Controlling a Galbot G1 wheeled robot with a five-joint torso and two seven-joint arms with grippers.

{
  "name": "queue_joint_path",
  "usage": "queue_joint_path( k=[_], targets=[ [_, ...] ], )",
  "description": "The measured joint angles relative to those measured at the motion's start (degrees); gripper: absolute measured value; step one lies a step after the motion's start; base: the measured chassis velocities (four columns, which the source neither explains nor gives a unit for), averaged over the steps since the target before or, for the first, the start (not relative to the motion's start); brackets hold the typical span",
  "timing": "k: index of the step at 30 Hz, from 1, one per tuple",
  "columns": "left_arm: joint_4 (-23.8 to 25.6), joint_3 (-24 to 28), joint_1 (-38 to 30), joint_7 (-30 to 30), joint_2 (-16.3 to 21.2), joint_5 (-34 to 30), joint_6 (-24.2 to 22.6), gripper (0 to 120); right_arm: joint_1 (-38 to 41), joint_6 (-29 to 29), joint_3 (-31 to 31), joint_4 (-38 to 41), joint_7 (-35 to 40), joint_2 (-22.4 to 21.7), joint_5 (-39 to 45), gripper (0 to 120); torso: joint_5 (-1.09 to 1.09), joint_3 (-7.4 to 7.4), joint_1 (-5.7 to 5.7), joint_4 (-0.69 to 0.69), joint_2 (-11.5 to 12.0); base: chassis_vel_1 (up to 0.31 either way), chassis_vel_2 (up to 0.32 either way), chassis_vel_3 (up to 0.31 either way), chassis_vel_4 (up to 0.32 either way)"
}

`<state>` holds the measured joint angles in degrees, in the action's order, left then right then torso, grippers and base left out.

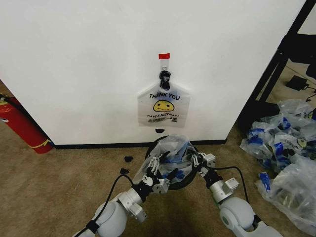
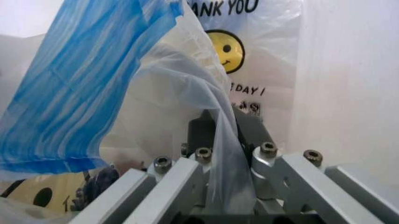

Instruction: Pick up the garbage bag from the wall and place it over the trash bin.

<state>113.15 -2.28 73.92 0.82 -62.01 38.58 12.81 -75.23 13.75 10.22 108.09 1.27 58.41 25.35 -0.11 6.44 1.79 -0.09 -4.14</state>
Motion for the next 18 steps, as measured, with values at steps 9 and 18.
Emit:
queue_joint_path(
  k=[9, 18],
  targets=[
    [0.5, -0.2, -0.2, -0.9, 0.4, -0.9, -1.3, 40, 0.0, 0.2, -0.2, -0.1, -0.3, 0.0, -0.8, 1, 0.0, 0.0, 0.0, 0.0, 0.0, 0.0, 0.0, 0.0, 0.0],
    [2.6, 0.4, 0.7, -2.8, 1.2, -4.6, -2.7, 7, -0.3, 0.2, 0.0, 0.2, -0.3, -0.3, -1.1, 1, 0.0, 0.0, 0.0, 0.0, 0.0, 0.0, 0.0, 0.0, 0.0]
  ],
)
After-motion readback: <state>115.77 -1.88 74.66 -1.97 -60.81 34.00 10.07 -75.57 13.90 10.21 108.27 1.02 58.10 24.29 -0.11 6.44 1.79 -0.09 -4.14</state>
